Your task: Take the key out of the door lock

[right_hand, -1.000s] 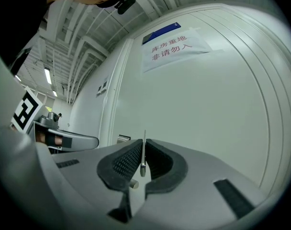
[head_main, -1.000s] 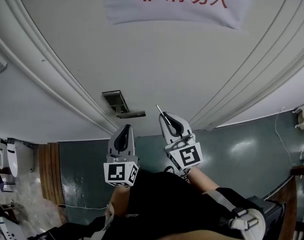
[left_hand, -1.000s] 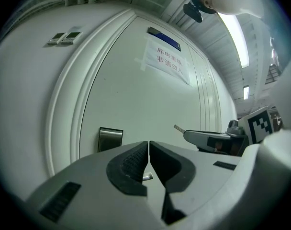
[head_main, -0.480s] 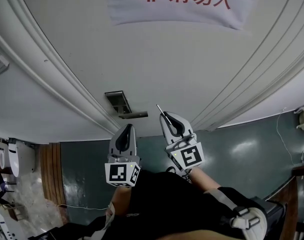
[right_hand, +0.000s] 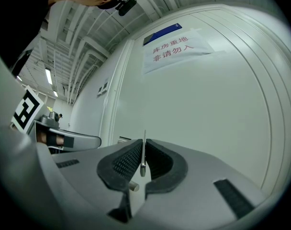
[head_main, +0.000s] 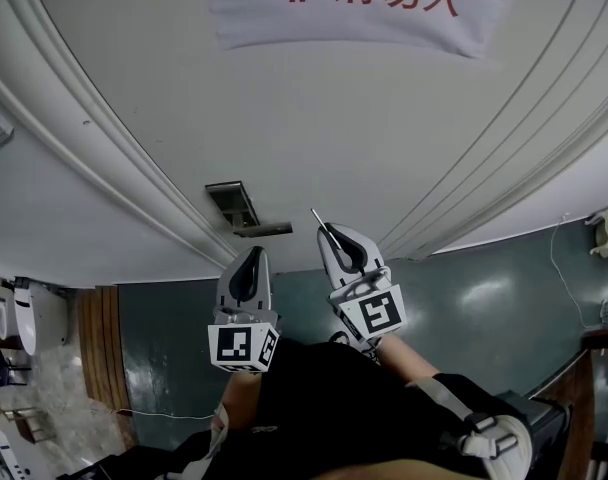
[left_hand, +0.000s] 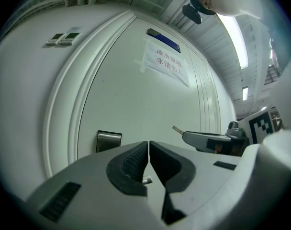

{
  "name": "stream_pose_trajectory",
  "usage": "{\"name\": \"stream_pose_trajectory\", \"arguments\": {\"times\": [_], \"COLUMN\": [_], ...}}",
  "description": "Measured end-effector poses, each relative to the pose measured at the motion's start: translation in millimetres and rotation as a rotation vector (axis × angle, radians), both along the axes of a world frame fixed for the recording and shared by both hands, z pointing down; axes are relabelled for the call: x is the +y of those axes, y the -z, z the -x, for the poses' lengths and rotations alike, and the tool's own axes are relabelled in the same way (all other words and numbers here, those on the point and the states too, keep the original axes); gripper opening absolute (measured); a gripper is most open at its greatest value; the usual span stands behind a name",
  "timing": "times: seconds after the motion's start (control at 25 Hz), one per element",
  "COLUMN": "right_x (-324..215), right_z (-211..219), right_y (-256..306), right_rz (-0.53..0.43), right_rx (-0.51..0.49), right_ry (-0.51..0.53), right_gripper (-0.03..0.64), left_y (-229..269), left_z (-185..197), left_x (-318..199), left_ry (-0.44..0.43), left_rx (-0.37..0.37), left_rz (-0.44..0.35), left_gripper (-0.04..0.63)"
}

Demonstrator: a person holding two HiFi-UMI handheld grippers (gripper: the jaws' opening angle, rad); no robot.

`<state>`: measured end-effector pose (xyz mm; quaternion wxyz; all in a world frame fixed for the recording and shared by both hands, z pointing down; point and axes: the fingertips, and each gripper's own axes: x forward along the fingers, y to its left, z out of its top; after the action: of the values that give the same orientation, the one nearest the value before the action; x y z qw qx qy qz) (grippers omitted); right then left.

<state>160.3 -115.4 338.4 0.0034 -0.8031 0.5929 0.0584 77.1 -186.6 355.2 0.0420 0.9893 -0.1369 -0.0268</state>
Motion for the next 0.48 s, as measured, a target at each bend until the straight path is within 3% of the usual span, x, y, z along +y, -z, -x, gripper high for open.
{"name": "stream_pose_trajectory", "arguments": {"times": [0.48], "right_x": [1.1], "right_z": [3.7], "right_y": [6.3], "right_rz": [-0.025], "right_rx": [0.032], "right_ry": [-0.006], "right_gripper": [0.031], "left_y": [2.0], "left_z": [3.4], "left_x": [-2.4], "left_ry": [0.012], "left_rx": [-0.013], "left_rz": [0.003], "left_gripper": [0.029]}}
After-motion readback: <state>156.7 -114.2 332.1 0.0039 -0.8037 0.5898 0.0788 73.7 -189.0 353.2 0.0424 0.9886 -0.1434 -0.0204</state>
